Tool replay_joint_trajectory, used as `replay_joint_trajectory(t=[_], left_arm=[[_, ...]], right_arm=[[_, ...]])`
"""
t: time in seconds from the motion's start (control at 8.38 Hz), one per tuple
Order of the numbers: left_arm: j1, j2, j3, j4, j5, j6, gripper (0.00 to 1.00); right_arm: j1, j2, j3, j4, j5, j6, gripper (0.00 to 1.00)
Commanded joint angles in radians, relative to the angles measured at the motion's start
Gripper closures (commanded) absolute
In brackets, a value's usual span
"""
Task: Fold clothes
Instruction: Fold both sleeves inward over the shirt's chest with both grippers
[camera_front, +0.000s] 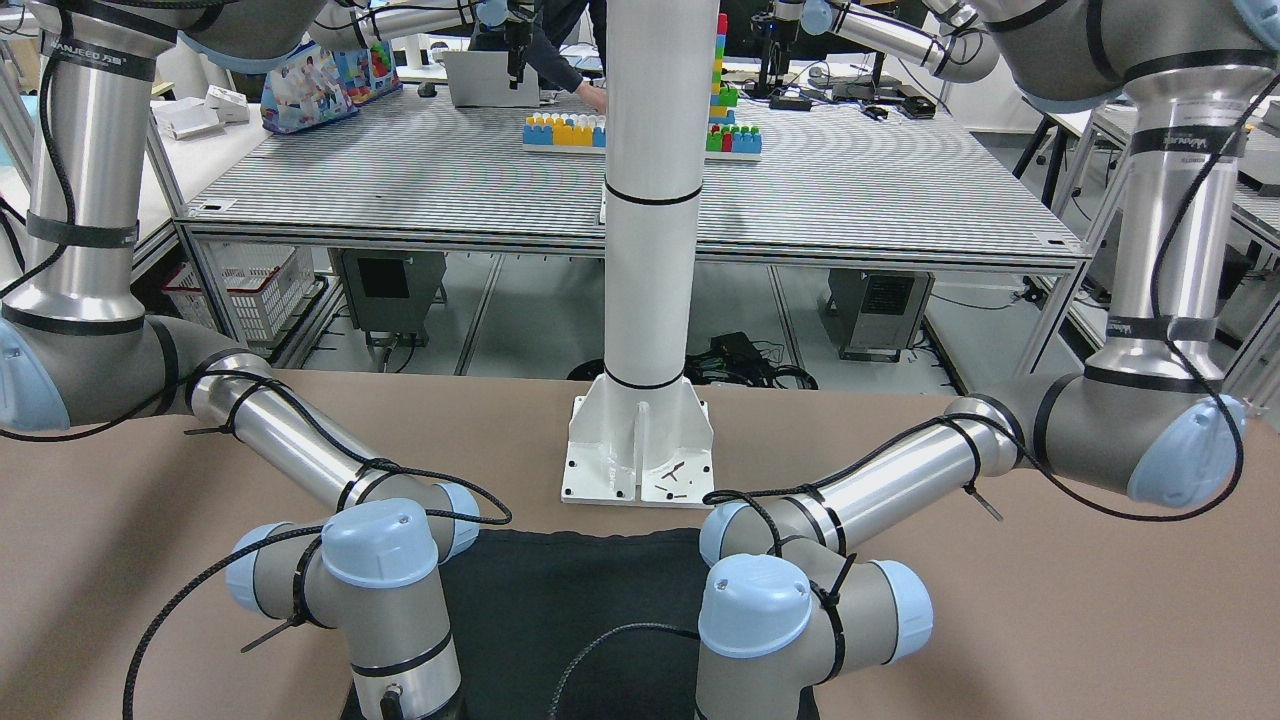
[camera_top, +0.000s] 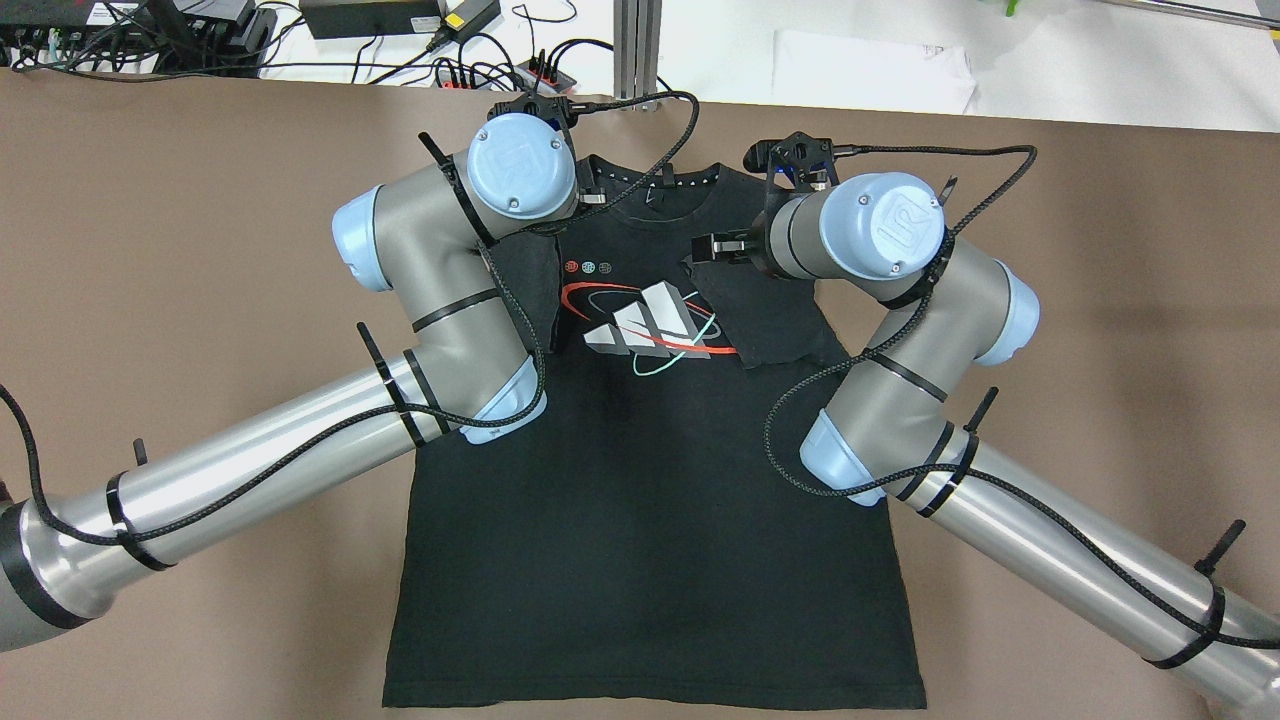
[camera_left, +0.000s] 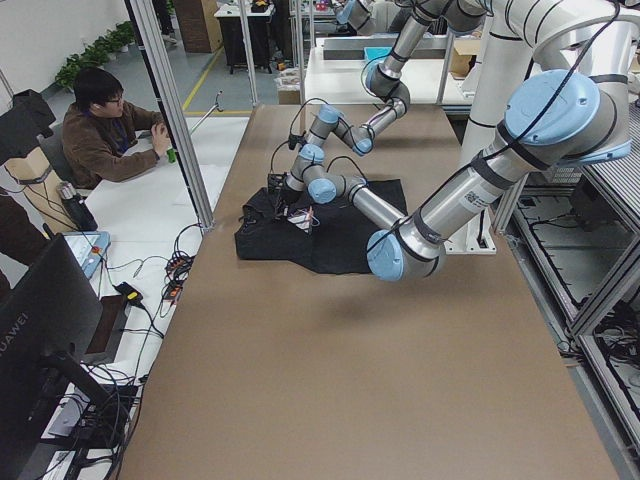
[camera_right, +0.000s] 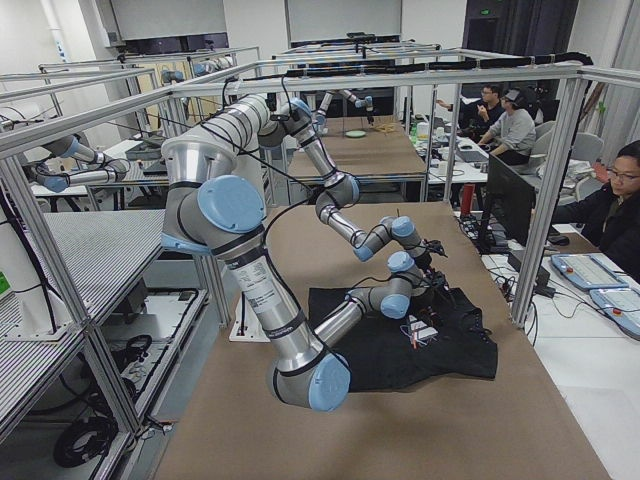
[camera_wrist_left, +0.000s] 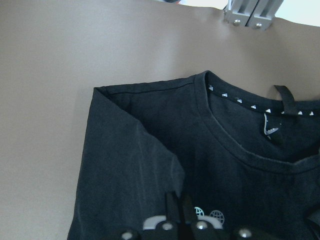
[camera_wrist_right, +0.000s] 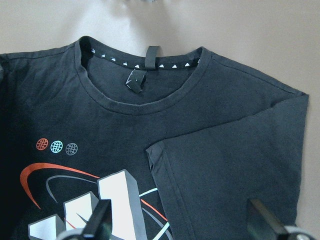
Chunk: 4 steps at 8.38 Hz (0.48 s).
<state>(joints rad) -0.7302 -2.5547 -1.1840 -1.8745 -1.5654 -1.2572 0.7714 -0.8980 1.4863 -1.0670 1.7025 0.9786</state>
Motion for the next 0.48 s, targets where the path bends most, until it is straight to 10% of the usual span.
replay_joint_trajectory(t=[0.0, 0.12, 0.24, 0.36], left_arm=[[0.000, -0.012, 0.029, -0.005, 0.008, -0.008, 1.00], [-0.001, -0.009, 0.030, -0.017, 0.008, -0.008, 1.00], [-0.001, -0.004, 0.030, -0.028, 0.010, -0.007, 0.01], [-0.003, -0.009, 0.020, -0.029, 0.014, -0.016, 0.00]], right_arm=[[-0.003, -0.016, 0.005, 0.004, 0.000, 0.000, 0.06], [-0.004, -0.016, 0.005, 0.004, -0.001, 0.000, 0.06], [-0.004, -0.016, 0.005, 0.004, 0.000, 0.000, 0.06], [-0.004, -0.013, 0.005, 0.002, 0.000, -0.003, 0.06]])
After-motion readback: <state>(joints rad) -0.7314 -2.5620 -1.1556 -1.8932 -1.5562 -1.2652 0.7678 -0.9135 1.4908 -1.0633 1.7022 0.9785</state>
